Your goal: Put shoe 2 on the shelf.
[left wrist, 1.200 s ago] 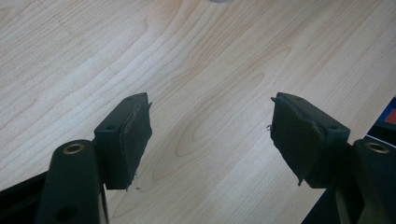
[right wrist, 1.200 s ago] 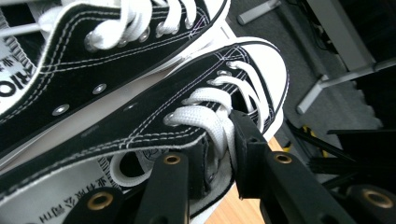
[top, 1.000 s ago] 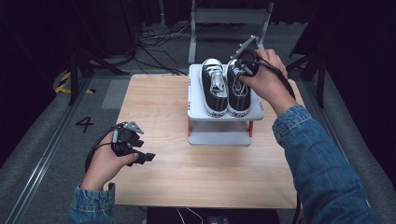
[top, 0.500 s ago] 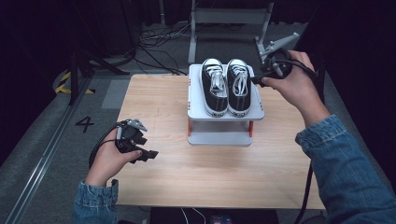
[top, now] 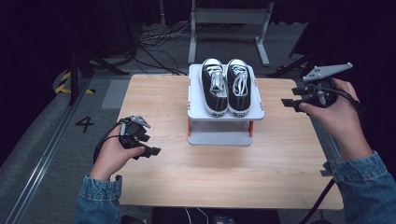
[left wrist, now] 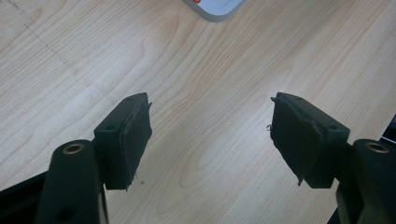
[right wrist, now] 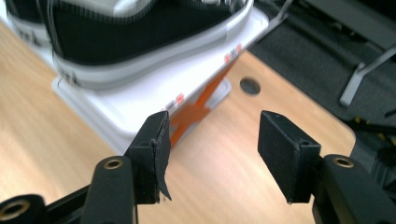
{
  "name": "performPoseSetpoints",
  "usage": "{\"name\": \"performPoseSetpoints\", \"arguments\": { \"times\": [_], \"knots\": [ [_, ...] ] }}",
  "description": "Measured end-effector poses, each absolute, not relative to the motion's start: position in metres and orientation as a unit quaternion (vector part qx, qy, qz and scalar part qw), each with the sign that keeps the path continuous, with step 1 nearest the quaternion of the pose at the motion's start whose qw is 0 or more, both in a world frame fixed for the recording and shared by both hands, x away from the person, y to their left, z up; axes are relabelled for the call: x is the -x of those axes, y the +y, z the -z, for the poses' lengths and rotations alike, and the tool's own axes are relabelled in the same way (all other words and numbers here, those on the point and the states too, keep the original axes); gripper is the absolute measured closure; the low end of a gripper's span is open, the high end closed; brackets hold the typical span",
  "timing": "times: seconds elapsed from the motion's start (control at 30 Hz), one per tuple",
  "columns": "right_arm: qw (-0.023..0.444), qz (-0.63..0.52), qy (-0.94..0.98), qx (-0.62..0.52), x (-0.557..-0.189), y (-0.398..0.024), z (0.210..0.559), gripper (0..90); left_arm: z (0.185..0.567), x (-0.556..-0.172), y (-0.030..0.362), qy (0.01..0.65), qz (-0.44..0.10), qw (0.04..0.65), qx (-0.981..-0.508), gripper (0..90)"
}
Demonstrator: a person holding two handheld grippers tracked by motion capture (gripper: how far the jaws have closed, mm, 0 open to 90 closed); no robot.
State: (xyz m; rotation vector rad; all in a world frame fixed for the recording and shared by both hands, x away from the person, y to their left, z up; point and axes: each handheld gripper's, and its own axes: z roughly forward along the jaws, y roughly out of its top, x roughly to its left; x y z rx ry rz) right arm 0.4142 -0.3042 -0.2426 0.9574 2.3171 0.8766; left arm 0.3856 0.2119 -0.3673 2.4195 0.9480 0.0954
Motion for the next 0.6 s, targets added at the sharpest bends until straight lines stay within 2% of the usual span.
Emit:
{"name": "performPoseSetpoints", "arguments": {
  "times": [0.3, 0.6],
  "knots": [
    [0.227, -0.315, 0.841, -0.378, -0.387, -0.331, 0.271, 43.3, 0.366, -0.385, 0.211, 0.352, -0.036, 0.266, -0.897, 29.6],
    [0.196, -0.342, 0.815, -0.425, -0.363, -0.359, 0.315, 42.2, 0.366, -0.384, 0.210, 0.351, -0.039, 0.269, -0.896, 29.5]
  ]
}}
